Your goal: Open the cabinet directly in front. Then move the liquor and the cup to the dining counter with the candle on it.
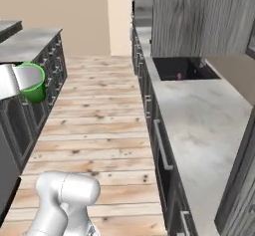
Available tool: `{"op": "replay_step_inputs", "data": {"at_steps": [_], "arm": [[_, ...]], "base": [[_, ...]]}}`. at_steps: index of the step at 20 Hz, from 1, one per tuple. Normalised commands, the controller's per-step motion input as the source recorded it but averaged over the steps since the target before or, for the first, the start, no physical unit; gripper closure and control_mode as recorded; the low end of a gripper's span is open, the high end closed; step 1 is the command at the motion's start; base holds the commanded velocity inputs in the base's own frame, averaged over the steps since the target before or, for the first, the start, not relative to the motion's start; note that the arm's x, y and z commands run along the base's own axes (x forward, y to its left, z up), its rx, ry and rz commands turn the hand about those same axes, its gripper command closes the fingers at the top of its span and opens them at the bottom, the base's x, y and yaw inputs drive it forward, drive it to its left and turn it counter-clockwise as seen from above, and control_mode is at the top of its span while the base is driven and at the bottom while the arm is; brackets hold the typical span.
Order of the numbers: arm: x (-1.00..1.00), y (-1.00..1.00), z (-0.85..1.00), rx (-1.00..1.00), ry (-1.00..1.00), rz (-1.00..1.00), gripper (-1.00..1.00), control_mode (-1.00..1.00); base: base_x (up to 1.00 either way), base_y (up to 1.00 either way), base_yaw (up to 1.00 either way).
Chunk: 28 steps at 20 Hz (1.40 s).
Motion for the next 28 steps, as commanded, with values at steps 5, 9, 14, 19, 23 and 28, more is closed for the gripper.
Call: {"op": "replay_step_inputs", "data": {"at_steps": [5,9,14,19,23,28], "arm": [[0.00,0.00,0.00,0.00,0.00,0.00,1.00,1.00],[0.00,0.00,0.00,0.00,0.00,0.00,1.00,1.00],[0.00,0.00,0.00,0.00,0.00,0.00,1.00,1.00],[0.00,0.00,0.00,0.00,0.00,0.00,1.00,1.00],[0.00,0.00,0.00,0.00,0.00,0.00,1.00,1.00],[0.00,0.00,0.00,0.00,0.00,0.00,1.00,1.00]], "base": [[0.00,0.00,0.55],[0.00,0.00,0.53],[-0.03,0.00,0.52],[0.00,0.00,0.46],[0.13,0.00,0.26],[0.21,-0.01,0.20]]}}
